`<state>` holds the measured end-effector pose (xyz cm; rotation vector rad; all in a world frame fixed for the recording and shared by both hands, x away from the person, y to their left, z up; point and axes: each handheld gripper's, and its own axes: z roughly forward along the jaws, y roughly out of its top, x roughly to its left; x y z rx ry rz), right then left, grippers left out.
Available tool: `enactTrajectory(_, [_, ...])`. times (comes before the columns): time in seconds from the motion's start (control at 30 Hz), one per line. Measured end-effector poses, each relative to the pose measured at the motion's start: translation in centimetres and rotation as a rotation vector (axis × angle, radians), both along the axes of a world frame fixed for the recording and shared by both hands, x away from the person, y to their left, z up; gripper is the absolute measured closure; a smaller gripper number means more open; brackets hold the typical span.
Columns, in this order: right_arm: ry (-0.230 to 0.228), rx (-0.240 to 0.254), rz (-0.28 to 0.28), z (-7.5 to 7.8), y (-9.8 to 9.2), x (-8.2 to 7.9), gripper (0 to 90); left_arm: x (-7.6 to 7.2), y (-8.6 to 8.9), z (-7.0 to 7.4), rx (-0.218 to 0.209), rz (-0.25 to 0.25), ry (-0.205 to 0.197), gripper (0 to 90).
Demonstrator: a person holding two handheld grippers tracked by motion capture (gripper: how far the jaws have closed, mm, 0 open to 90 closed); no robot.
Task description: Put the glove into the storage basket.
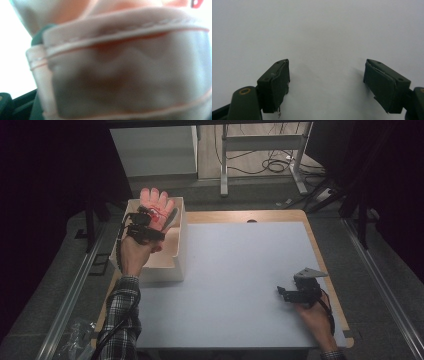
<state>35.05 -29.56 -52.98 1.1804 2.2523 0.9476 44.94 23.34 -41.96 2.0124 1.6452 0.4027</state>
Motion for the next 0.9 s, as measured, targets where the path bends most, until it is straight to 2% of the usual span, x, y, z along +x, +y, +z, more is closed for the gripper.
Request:
enactTrajectory(0.1, [0.000, 0.000, 0.000, 0.0, 0.0, 0.0, 21.3, 0.4, -0.2, -1.1, 0.005, 0.012, 0.012, 38.5])
enactTrajectory(0.17, [0.000, 0.000, 0.000, 0.0, 0.0, 0.0, 21.3, 0.7, -0.3, -1.9, 0.024, 0.002, 0.027, 38.4])
enactTrajectory(0.37, [0.000, 0.000, 0.000, 0.0, 0.0, 0.0, 21.3, 1.7, -0.8, -3.6, 0.017, 0.019, 0.065, 38.5])
enactTrajectory(0.6, [0.000, 0.000, 0.000, 0.0, 0.0, 0.0, 21.3, 2.6, -1.1, -5.0, 0.026, 0.038, 0.131, 38.4])
enactTrajectory(0.7, [0.000, 0.001, 0.000, 0.0, 0.0, 0.0, 21.2, 3.0, -1.6, -5.5, 0.053, 0.037, 0.160, 38.2])
enactTrajectory(0.9, [0.000, 0.001, 0.000, 0.0, 0.0, 0.0, 21.3, 3.8, -2.4, -5.9, 0.075, 0.036, 0.216, 37.1])
